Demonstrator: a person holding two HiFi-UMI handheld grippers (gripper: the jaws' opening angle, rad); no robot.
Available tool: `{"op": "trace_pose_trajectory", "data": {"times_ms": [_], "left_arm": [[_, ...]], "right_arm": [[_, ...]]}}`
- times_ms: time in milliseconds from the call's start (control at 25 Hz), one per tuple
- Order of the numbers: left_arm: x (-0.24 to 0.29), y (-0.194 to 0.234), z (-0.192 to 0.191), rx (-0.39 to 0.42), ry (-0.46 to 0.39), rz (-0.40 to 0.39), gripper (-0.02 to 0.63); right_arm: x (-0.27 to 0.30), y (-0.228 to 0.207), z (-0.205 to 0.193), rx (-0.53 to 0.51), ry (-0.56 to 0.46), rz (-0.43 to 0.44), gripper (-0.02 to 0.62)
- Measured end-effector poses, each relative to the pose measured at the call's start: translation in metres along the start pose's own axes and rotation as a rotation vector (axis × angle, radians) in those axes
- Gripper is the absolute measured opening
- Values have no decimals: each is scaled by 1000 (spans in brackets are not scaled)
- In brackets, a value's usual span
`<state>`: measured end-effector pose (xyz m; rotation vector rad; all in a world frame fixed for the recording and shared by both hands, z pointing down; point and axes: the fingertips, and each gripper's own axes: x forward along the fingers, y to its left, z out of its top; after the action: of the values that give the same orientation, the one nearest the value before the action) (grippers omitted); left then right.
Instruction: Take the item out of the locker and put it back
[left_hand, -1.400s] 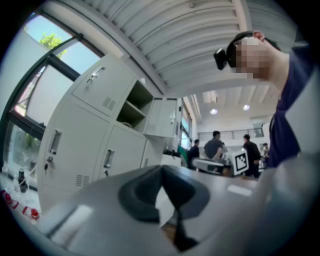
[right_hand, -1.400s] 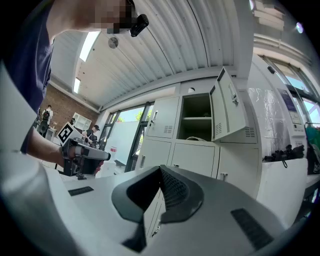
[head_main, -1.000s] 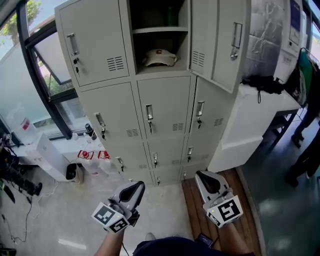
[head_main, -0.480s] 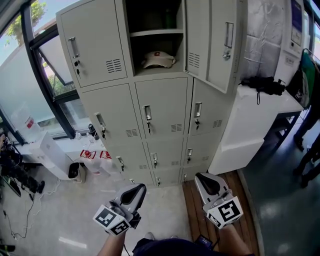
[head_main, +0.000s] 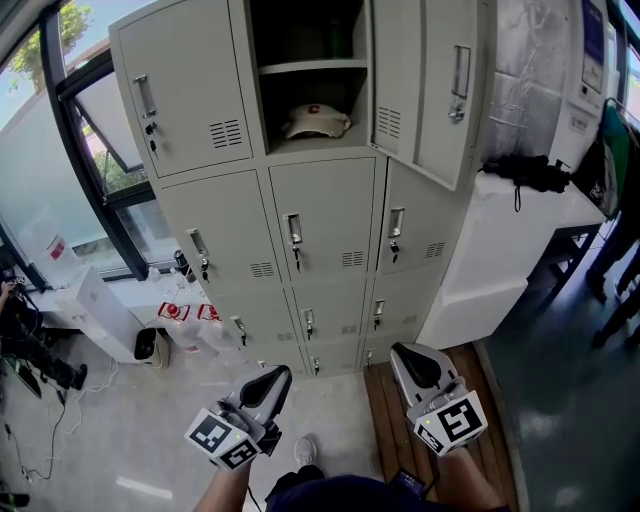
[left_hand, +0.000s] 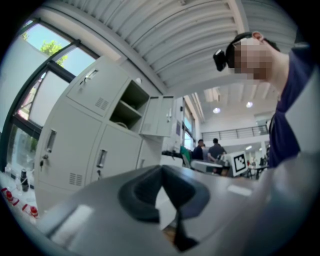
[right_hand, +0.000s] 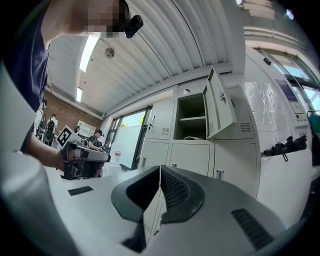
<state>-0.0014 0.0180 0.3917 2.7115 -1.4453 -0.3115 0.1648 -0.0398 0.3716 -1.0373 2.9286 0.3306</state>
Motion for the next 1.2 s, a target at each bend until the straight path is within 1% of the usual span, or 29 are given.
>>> {"op": "trace_pose_trajectory", "data": {"times_ms": [280, 680, 1000, 1200], "left_arm": [[22, 37, 0, -10, -14, -34, 4], [63, 124, 11, -16, -21, -94, 5], [85, 187, 24, -12, -20, -137, 4], [89, 215, 33, -9, -25, -164, 3]], "right_arm": [[35, -11, -10, -15, 27, -20, 9], [123, -33, -13, -41, 36, -67, 9], [186, -45, -8, -71, 52, -112, 8], [217, -53, 7, -133, 46, -150, 9]]}}
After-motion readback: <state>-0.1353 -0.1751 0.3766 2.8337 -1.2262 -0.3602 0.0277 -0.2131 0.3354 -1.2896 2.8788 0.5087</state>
